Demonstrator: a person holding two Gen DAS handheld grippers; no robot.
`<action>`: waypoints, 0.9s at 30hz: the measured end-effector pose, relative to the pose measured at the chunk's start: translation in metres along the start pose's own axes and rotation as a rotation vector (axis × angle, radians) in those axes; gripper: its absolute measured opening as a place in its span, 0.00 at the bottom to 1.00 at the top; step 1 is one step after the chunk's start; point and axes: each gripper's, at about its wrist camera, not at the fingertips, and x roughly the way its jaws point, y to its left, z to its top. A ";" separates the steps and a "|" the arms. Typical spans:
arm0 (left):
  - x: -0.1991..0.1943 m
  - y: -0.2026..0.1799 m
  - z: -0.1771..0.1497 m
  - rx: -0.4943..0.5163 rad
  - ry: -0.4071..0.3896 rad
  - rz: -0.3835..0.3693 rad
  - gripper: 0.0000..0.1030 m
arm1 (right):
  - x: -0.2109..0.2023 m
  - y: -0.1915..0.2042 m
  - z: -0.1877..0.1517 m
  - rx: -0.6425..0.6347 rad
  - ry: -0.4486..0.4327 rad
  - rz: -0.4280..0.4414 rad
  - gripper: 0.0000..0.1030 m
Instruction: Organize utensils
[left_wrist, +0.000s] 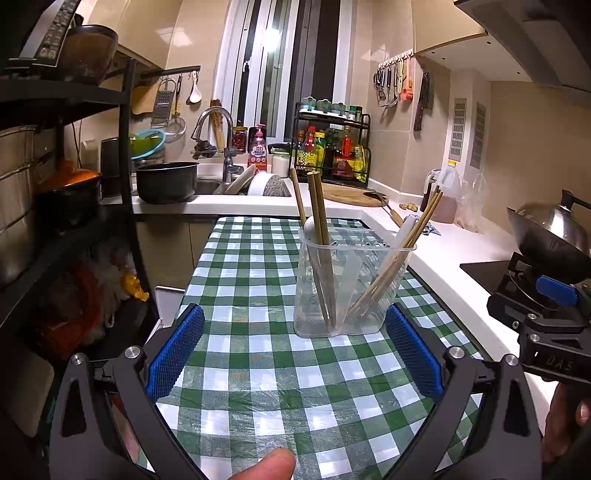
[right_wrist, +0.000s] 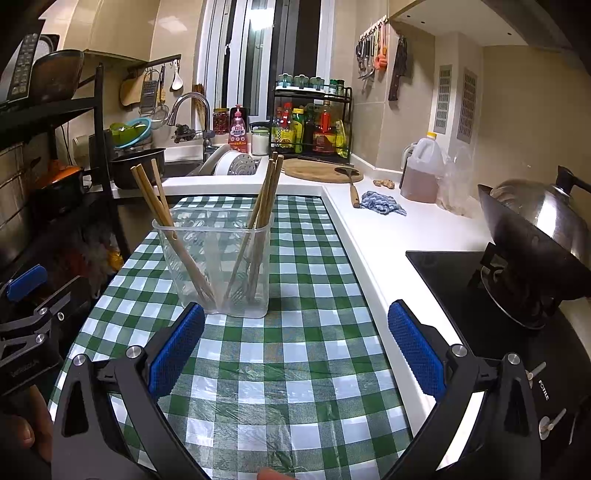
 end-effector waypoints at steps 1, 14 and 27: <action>0.000 0.000 0.000 0.000 -0.001 0.000 0.92 | 0.000 0.000 0.000 0.000 0.001 0.001 0.95; -0.001 -0.001 0.000 0.007 -0.003 -0.003 0.92 | 0.000 0.000 0.000 0.000 0.003 0.002 0.95; -0.002 0.000 0.000 0.016 -0.007 -0.001 0.92 | 0.000 0.000 -0.001 -0.002 0.003 0.003 0.95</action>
